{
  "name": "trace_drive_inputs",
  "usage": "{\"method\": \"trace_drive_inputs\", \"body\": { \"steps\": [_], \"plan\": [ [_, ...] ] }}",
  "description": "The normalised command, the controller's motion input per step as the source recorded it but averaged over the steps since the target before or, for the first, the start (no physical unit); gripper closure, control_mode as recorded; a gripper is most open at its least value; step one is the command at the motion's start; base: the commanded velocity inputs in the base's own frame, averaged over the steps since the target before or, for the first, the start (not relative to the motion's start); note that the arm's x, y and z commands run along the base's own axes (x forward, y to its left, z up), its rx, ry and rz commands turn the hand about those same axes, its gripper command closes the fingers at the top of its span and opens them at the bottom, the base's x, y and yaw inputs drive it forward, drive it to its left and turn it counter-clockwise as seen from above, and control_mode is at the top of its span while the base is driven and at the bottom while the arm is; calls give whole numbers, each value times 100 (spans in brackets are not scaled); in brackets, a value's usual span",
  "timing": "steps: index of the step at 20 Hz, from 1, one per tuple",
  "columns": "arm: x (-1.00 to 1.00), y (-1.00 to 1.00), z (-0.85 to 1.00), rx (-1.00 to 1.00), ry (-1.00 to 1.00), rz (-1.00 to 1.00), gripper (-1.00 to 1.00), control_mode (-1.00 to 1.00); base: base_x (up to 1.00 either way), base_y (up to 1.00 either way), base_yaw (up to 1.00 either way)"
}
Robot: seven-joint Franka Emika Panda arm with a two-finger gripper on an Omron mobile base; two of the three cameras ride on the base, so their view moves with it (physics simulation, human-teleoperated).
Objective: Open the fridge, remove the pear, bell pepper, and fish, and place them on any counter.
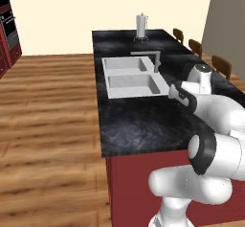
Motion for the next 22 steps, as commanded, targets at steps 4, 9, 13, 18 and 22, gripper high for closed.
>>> {"method": "trace_drive_inputs", "body": {
  "steps": [4,9,13,18,22],
  "plan": [
    [72,0,-84,0,31,-7,100,-100,0,0,0],
    [52,-11,-67,0,19,-3,100,-100,0,0,0],
    [19,-5,-50,0,3,0,-100,-100,0,0,0],
    [22,-3,-64,0,3,0,-100,-100,0,0,0],
    [-7,-1,0,0,-4,0,-100,-100,0,0,0]
  ]
}}
